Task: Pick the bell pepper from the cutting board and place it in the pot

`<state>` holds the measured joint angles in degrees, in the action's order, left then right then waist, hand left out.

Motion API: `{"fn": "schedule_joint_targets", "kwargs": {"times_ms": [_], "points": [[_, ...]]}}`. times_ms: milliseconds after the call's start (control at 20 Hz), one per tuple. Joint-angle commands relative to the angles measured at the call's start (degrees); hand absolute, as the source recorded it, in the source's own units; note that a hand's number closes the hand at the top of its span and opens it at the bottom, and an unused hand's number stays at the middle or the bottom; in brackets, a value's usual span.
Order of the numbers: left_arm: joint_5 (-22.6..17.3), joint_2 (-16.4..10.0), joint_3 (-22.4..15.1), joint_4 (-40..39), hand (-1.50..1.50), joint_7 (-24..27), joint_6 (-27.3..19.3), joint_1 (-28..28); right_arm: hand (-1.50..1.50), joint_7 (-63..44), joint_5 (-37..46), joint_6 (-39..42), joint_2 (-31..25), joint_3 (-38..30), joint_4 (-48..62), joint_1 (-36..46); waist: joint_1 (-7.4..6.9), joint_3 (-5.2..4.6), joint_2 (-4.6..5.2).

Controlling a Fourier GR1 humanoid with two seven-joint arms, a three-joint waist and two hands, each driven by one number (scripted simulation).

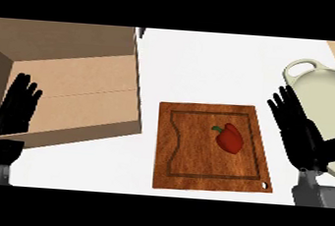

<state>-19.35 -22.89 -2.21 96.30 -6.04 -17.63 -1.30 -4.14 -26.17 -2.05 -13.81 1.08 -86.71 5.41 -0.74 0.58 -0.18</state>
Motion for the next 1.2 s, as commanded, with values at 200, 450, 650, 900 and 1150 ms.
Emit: {"fn": "schedule_joint_targets", "kwargs": {"times_ms": [200,450,650,900,1150], "points": [[2.91,-1.22,-1.98,2.02,0.0,0.66,1.05,6.55,1.5,5.42,2.63,20.58,-6.21,7.61,2.54,20.0,-5.4,-0.26,1.56],[1.69,-0.04,-2.82,0.2,0.0,-1.35,1.73,10.13,-1.5,22.59,16.36,28.24,-12.81,10.41,8.72,23.98,-3.83,-0.21,2.42],[2.83,0.65,-3.63,-1.7,0.0,-2.31,0.99,13.17,-1.5,36.66,16.26,35.21,-13.47,8.47,17.1,28.25,-3.43,-0.19,2.47],[3.88,1.35,-4.1,-2.45,0.0,-4.3,-0.2,15.01,-1.5,49.55,22.39,43.4,-18.45,10.04,26.13,34.13,-2.43,-0.35,1.54],[4.03,0.64,-3.03,-4.77,0.0,-2.55,1.12,14.12,-1.5,46.61,29.9,46.4,-24.16,18.46,24.7,40.17,-2.14,-0.54,1.06]]}}
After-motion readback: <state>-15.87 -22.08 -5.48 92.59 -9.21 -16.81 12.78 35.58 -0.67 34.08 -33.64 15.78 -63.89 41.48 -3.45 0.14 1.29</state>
